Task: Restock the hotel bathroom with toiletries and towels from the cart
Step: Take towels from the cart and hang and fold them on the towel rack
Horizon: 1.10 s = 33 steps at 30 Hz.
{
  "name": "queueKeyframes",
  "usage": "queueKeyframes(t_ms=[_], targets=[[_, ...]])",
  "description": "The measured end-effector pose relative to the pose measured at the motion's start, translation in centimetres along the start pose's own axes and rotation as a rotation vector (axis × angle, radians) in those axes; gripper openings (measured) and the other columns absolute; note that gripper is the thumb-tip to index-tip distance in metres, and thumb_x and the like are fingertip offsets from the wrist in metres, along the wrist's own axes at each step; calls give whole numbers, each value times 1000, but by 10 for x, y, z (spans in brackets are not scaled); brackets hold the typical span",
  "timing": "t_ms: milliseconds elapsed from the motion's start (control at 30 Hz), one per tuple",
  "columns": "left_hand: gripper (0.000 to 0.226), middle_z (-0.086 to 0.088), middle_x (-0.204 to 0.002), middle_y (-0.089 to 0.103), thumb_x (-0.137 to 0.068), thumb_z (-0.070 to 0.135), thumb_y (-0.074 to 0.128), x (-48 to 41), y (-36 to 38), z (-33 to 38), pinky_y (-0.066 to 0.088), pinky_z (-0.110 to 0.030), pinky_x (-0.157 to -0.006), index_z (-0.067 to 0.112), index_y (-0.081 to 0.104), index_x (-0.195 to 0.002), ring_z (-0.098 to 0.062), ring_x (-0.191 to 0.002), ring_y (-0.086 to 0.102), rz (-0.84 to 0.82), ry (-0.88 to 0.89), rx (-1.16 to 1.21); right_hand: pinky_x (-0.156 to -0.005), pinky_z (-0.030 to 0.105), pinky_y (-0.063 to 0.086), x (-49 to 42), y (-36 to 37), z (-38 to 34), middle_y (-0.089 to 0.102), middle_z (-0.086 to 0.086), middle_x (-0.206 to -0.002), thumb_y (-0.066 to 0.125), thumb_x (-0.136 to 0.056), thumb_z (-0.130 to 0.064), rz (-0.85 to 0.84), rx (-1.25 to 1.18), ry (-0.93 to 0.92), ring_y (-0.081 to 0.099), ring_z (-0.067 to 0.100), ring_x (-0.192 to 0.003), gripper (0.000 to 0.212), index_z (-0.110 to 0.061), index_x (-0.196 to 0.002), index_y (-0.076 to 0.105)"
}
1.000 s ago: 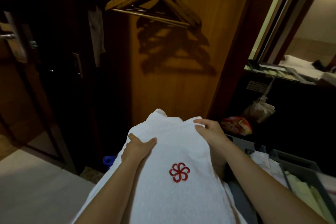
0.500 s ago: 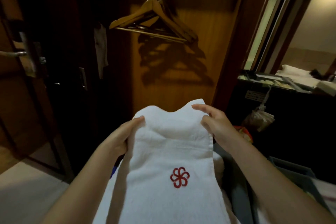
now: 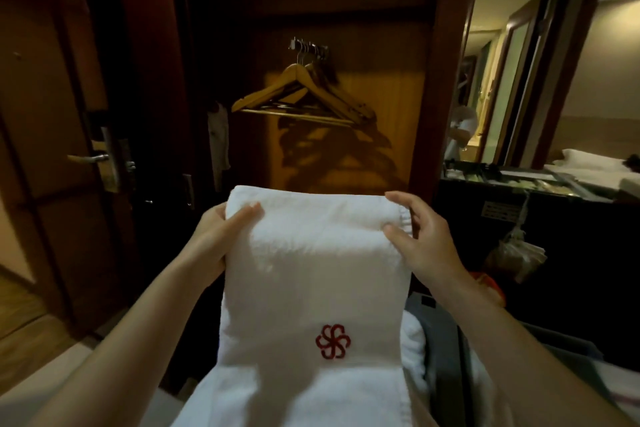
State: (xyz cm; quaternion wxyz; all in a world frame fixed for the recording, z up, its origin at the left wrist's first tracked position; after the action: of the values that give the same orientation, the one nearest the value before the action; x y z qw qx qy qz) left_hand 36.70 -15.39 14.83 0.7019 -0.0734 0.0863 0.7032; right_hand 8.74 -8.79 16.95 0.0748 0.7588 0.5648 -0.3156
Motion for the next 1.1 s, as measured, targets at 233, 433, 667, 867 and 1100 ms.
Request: queueKeyframes(t_ms=[233,433,667,867,1100], targets=[[16,-3,-80,70,-91,29,55,56,-14,63,57,-28,-57,17,66,-92,-17,-70,69,171,232,-59,-86,32,54,14,-18,-42,62,-15,-109,62,-86,-12,16,-188,-56,59,10,-106,31,-39,-101,60],[19,-6,-85,67,-89,31,56,126,-16,115,57,-35,-63,15,65,-95,-19,-74,67,336,387,-139,-82,31,55,22,-28,-85,59,-15,-104,59,-89,-16,-36,-277,-126,59,10,-101,22,-31,-105,57],[19,-2,-74,64,-85,34,62,217,-20,177,50,-24,-51,16,68,-89,-9,-62,60,536,525,-300,-64,17,53,32,-40,-138,53,-13,-102,58,-90,-16,-187,-212,-255,57,6,-90,36,-22,-125,49],[14,3,-65,63,-84,29,65,305,-19,220,47,-17,-45,15,69,-82,-1,-52,58,672,586,-371,-78,29,53,59,-45,-181,61,-1,-106,54,-93,-21,-278,-328,-288,59,15,-99,24,-13,-115,54],[15,18,-50,60,-86,18,63,414,-19,267,39,-8,-39,22,64,-71,5,-43,53,846,692,-511,-62,18,48,109,-43,-245,62,5,-93,55,-92,-17,-356,-472,-380,60,15,-83,15,-10,-106,57]])
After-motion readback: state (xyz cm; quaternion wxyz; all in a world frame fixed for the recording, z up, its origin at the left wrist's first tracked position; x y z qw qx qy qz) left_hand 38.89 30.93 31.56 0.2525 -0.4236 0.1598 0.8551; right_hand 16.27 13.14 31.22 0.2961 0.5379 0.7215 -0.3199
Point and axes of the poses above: each hand's wrist, its own x-axis away from the middle knuckle, its own y-axis out of the palm, z = x × y, the point moved 7 cm from there along -x, towards the middle knuckle
